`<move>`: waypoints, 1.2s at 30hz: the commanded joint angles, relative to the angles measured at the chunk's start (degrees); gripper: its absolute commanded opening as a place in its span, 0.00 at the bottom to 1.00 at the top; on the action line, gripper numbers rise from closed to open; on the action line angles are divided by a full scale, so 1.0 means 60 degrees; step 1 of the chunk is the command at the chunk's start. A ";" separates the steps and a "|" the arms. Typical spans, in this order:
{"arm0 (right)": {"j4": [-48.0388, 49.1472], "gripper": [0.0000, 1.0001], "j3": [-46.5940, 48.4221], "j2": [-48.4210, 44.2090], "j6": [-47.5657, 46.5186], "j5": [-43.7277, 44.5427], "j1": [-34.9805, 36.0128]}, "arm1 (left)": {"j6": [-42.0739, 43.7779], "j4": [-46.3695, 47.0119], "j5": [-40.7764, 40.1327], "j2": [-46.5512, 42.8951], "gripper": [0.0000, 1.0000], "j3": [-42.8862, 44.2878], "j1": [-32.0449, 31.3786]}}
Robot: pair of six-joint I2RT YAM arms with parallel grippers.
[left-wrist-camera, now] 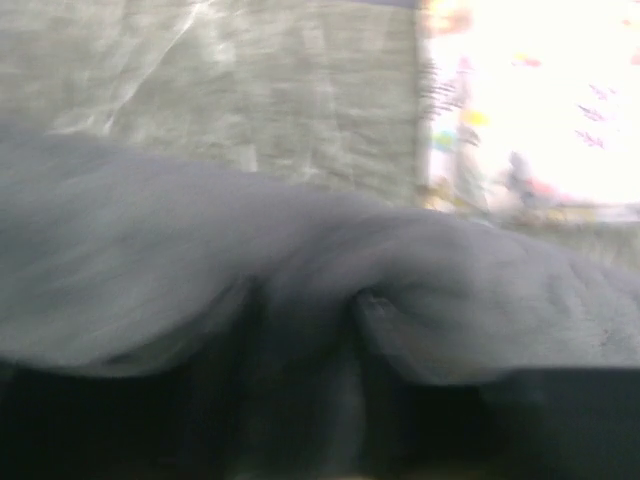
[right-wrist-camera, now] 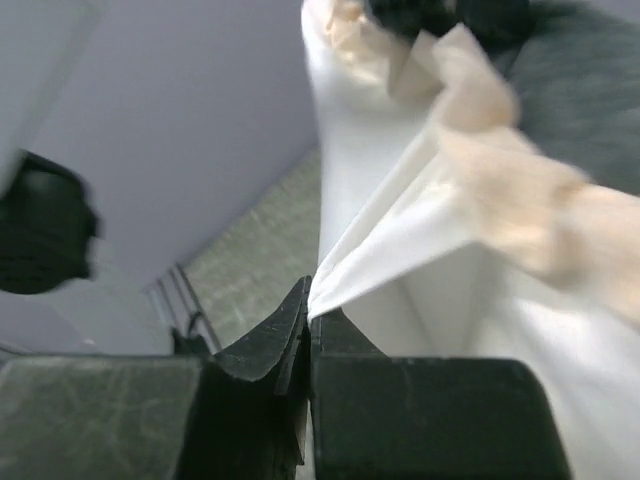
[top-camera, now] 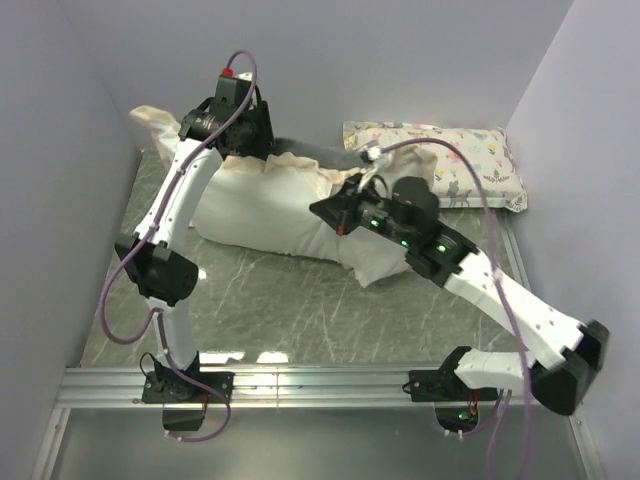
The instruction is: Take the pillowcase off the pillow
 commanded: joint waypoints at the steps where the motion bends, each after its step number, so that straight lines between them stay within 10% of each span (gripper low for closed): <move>1: -0.0139 0.00 0.0606 0.1027 0.0087 0.0092 -0.0007 | -0.0222 0.2007 -0.0841 -0.0484 0.54 -0.1390 0.0862; 8: 0.0198 0.00 0.1615 0.3711 0.1287 0.0400 -0.0607 | -0.0061 0.2453 -0.0797 -0.1847 0.99 -0.2098 0.0862; 21: 0.0741 0.00 0.2319 0.4959 0.2329 -0.0552 -0.2102 | -0.0646 0.4603 -0.2407 -0.5888 0.99 -0.7248 -0.2298; 36: 0.0067 0.00 0.2716 0.4769 0.2402 -0.0625 -0.2087 | -0.1115 0.7272 -0.3636 -0.4721 0.99 -1.0124 -0.3737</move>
